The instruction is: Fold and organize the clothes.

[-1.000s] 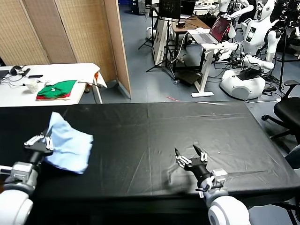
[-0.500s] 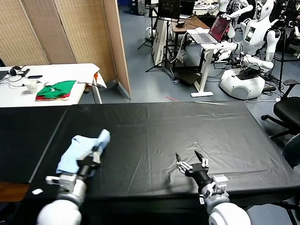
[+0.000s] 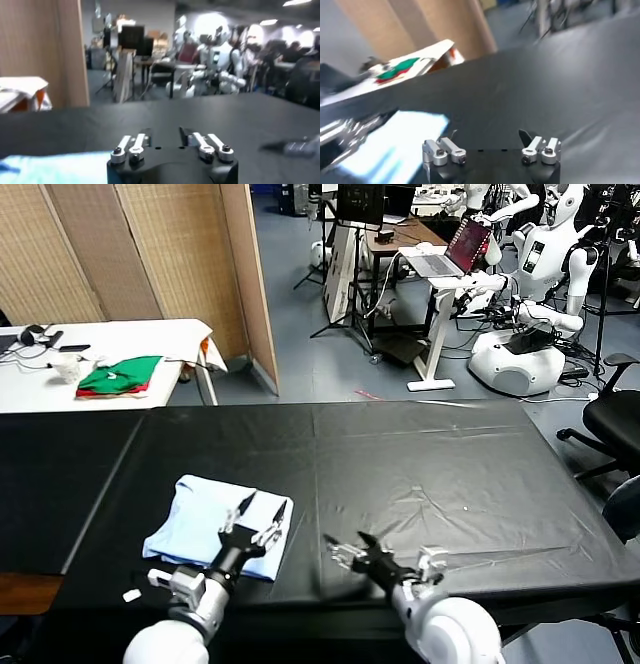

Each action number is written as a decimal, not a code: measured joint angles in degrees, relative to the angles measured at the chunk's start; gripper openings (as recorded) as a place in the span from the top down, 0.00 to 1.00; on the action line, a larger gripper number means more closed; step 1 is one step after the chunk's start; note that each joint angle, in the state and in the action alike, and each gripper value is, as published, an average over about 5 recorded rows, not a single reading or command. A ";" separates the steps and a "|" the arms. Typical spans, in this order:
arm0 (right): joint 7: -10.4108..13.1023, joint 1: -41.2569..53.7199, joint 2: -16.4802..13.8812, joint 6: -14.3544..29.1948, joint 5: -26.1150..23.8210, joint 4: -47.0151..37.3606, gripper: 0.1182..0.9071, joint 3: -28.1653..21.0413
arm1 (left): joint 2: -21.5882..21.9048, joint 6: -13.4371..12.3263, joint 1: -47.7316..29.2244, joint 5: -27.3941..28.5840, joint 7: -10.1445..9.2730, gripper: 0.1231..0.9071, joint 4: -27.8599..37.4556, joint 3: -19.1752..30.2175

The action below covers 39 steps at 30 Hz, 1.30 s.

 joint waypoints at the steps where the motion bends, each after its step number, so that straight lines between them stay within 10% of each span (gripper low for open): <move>1: 0.01 0.93 0.29 -0.02 0.27 -0.93 0.00 -1.04 | 0.21 -0.09 0.10 0.08 -0.28 0.05 -0.09 -0.48; 13: -0.63 8.89 3.08 1.10 1.23 -11.74 0.06 -9.59 | -1.21 -2.16 3.74 4.88 -1.53 0.00 -0.74 -5.64; 27: -1.73 9.60 2.69 1.31 -0.06 -13.18 0.96 -8.51 | -2.30 -2.82 6.08 5.70 -2.02 0.00 -1.64 -8.70; 39: -2.17 9.55 -1.27 -2.26 -7.25 -7.36 0.97 -1.03 | -2.78 -3.72 5.87 6.01 -2.27 0.00 -0.27 -8.75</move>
